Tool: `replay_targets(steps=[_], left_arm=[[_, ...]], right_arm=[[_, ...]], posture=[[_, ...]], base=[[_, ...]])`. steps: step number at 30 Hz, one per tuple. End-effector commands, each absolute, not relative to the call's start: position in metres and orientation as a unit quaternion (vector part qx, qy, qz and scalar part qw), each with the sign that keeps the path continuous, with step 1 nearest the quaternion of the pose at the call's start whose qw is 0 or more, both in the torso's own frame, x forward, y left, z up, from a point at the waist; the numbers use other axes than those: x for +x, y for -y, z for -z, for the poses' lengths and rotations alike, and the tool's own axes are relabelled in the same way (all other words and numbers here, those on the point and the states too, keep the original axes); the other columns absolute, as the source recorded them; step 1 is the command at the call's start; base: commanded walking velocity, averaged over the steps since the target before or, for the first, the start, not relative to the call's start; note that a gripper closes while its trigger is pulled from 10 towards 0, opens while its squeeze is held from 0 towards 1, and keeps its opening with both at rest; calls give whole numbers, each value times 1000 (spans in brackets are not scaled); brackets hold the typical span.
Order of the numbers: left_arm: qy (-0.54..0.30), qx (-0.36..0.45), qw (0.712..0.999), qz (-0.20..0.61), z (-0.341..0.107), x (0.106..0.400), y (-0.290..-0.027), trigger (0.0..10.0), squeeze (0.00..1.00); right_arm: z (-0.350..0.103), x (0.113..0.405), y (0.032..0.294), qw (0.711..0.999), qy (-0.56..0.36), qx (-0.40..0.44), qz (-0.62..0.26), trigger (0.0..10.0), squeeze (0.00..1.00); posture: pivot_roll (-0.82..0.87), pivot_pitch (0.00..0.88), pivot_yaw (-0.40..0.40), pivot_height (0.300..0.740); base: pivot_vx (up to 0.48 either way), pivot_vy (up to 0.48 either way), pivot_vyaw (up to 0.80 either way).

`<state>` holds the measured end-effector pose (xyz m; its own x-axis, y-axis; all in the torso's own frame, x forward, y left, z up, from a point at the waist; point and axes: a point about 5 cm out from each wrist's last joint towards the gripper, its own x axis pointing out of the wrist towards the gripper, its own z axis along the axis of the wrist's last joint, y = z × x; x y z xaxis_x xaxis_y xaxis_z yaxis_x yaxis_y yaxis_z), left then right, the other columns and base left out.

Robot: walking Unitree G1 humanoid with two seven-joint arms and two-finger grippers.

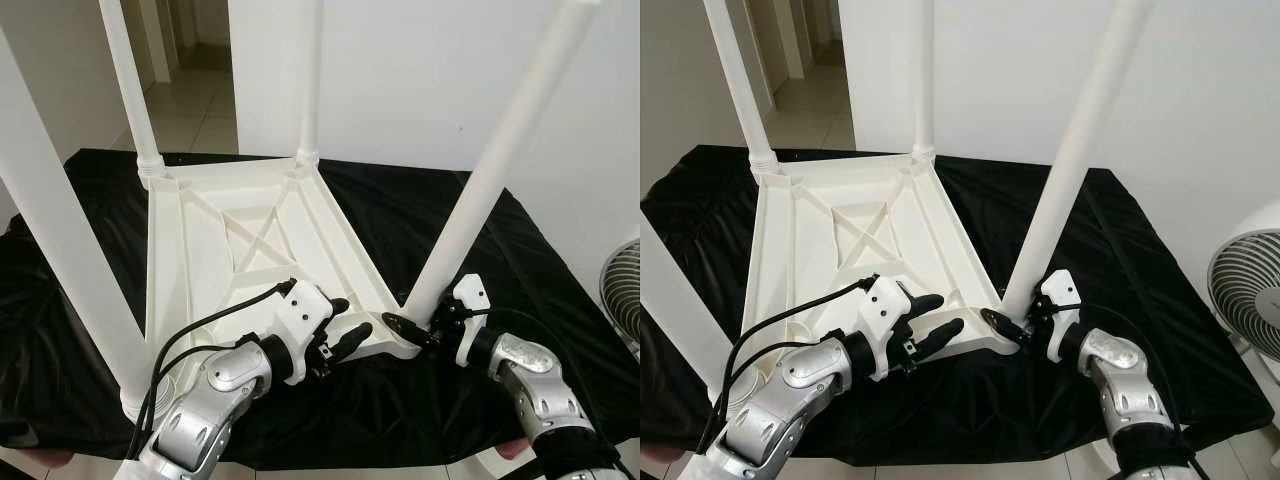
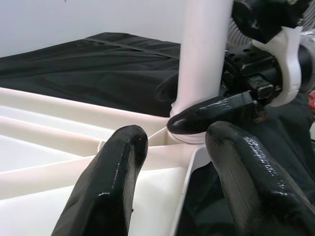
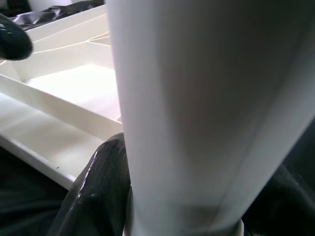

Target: Building children table

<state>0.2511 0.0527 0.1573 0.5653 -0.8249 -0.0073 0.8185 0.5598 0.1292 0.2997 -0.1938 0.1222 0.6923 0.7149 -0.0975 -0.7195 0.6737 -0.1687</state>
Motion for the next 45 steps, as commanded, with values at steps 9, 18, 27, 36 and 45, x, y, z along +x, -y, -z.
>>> replay_targets(steps=[9,18,27,36,45], left_arm=[[15,48,873,485,-153,244,-48,10000,0],[13,45,869,492,-153,244,-46,10000,0],[11,44,868,495,-153,243,-45,10000,0],[14,44,871,490,-155,245,-46,10000,0],[14,43,875,483,-156,246,-48,10000,0]], right_arm=[[-107,288,180,967,-35,-59,-245,0,0],[-109,286,154,995,-32,-13,-94,0,0],[-110,285,131,998,-37,17,57,0,0],[-112,283,124,997,-47,16,63,10000,0],[-122,293,129,999,-18,27,-41,10000,1000]], posture=[[-17,3,-38,740],[-25,7,-35,740],[-21,8,-32,740],[-9,15,-39,740],[-10,17,-33,740]], base=[[0,0,0],[0,0,0],[0,0,0],[0,0,0],[0,0,0]])
